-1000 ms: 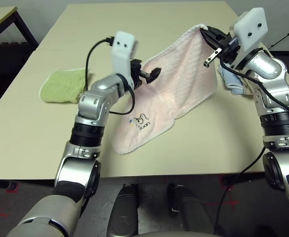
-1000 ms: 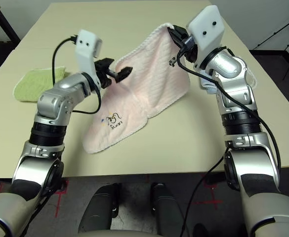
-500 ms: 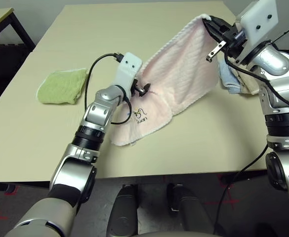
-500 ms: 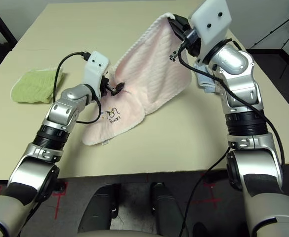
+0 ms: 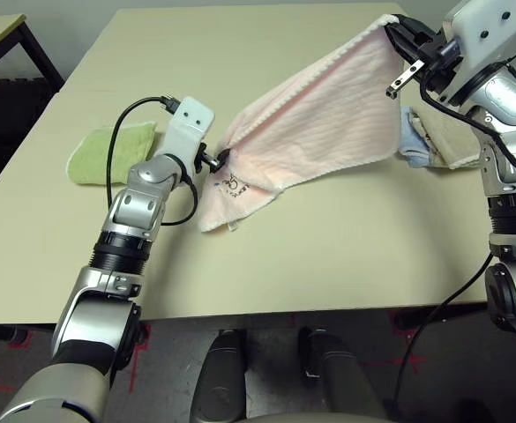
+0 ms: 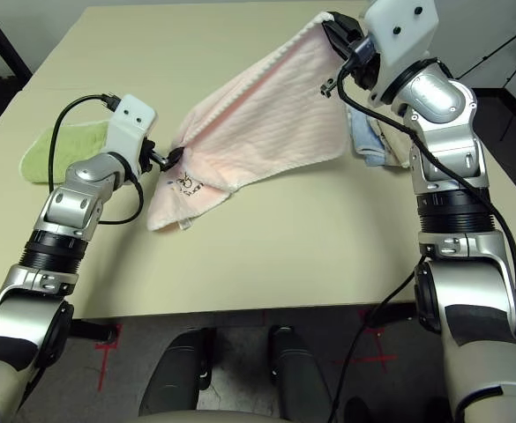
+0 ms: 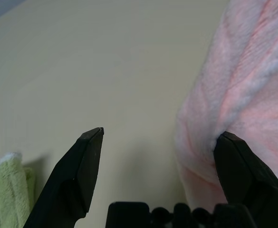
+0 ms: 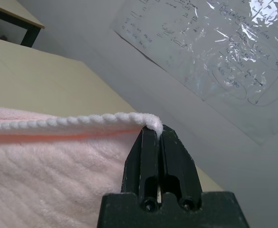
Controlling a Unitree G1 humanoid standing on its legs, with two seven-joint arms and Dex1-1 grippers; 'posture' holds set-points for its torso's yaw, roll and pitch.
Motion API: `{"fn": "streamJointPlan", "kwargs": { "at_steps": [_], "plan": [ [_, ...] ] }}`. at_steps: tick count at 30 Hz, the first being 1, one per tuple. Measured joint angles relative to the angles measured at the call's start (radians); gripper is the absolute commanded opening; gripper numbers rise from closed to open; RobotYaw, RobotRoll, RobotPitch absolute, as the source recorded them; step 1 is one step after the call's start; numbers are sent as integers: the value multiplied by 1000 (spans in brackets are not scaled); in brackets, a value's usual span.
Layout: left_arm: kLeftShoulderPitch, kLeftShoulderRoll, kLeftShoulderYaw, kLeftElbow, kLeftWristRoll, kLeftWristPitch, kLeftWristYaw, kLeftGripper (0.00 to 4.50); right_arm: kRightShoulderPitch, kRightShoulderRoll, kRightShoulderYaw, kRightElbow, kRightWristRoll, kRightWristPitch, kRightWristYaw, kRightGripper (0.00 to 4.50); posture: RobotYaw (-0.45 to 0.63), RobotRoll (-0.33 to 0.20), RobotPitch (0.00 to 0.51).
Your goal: Fold the towel and set it aside.
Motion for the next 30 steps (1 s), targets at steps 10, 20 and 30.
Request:
{"fn": "streamJointPlan", "kwargs": {
  "at_steps": [10, 20, 30],
  "plan": [
    [32, -21, 153, -184, -181, 129, -84, 4500, -5, -3, 0, 19, 0, -13, 4, 15, 220, 0, 150],
    [74, -23, 200, -431, -392, 437, -139, 4500, -6, 3, 2, 38, 0, -24, 8, 15, 230, 0, 155],
    [109, -67, 171, -528, -506, 693, -121, 4500, -74, 5, 4, 103, -14, -70, 23, 15, 228, 0, 158]
  ]
}}
